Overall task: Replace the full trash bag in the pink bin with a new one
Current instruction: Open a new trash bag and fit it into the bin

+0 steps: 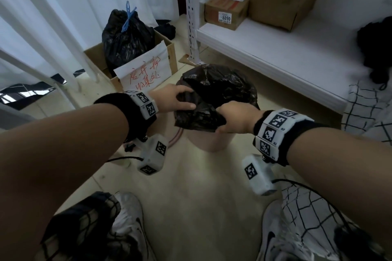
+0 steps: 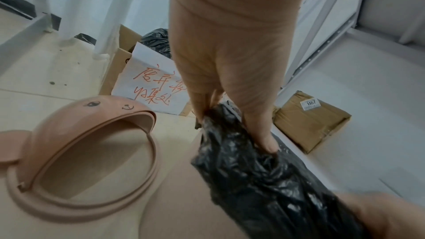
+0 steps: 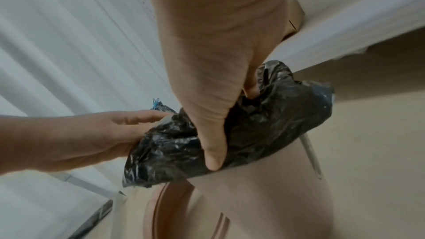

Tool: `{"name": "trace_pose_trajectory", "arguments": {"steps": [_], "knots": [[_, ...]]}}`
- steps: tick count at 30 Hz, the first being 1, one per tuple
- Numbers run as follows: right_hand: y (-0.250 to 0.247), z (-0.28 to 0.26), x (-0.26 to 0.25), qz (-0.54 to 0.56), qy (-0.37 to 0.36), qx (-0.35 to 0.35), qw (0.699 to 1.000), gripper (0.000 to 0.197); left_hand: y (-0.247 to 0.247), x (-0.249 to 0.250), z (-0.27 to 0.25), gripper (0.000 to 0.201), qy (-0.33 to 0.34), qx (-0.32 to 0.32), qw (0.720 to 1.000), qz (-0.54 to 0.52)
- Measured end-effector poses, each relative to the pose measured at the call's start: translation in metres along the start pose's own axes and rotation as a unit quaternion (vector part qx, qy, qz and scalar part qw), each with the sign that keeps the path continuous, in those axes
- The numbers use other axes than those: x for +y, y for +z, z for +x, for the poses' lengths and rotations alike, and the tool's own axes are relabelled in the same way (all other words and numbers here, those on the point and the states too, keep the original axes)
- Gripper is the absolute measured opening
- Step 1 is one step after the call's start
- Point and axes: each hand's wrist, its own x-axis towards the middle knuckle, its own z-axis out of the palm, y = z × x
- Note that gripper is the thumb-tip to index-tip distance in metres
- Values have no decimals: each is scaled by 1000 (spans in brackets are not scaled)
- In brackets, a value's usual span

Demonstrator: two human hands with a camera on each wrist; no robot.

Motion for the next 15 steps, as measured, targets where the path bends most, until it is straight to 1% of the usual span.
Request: {"name": "trace_pose_trajectory", "arguments": {"steps": [3, 5, 6, 8, 9, 11, 12, 13, 15], "knots": [[-6, -4, 11, -89, 51, 69, 992, 25, 3, 9, -10, 72, 40, 12, 998, 36], [-9, -4, 17, -106, 96, 100, 985, 22, 9, 15, -11, 77, 79, 13, 992, 98], [-10, -3, 18, -105, 114, 109, 982, 20, 12, 17, -11, 75, 93, 6, 986, 135], [-11, -2, 20, -85, 133, 113, 981, 17, 18, 22, -9, 64, 110, 0, 970, 215], [-11, -2, 21, -63, 133, 114, 982, 17, 20, 24, -8, 56, 116, 9, 961, 253], [-10, 0, 20, -7, 117, 121, 986, 28, 22, 31, -5, 44, 127, 44, 945, 299], [-9, 1, 19, 20, 100, 123, 987, 34, 21, 34, -3, 41, 127, 66, 943, 299], [-8, 2, 18, 46, 83, 124, 988, 39, 20, 36, 0, 40, 120, 81, 948, 283], [-5, 3, 17, 84, 64, 126, 986, 41, 18, 39, 5, 39, 117, 101, 958, 241]]}}
